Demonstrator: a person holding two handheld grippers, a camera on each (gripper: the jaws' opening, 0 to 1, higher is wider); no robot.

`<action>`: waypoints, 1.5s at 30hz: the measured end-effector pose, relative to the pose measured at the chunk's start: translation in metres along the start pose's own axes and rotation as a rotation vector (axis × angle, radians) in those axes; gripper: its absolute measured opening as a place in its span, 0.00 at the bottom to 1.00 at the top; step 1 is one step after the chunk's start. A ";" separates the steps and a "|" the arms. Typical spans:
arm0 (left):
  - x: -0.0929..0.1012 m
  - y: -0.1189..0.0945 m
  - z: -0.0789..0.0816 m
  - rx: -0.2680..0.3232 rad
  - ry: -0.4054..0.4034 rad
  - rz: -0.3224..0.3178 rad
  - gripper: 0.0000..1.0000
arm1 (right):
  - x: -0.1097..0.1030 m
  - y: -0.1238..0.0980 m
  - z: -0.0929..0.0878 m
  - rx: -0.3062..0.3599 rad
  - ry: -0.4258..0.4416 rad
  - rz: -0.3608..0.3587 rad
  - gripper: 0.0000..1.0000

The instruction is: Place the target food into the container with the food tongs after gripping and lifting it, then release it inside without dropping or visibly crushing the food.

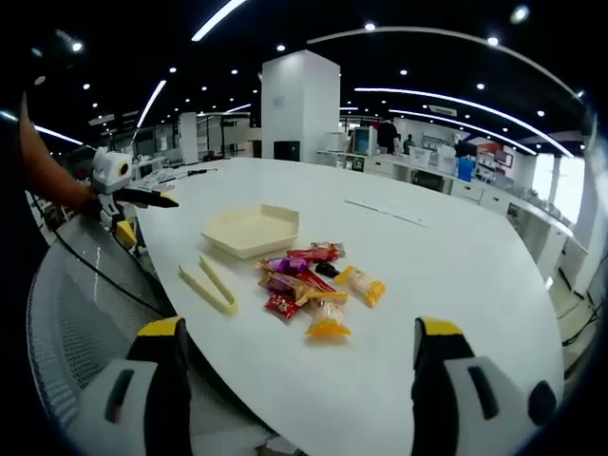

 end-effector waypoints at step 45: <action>0.021 0.077 0.016 -0.277 0.490 -0.434 0.67 | 0.001 0.009 0.004 -0.004 0.039 0.043 0.99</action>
Point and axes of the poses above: the point that each gripper's makers call its tool centre point, and the gripper's own axes: y roughly forward along the fingers, x roughly to its right, z roughly out of its top, the point moved 6 cm from there along -y, roughly backward along the fingers, and after that the axes turned 8 degrees about y, right-handed, at the moved point
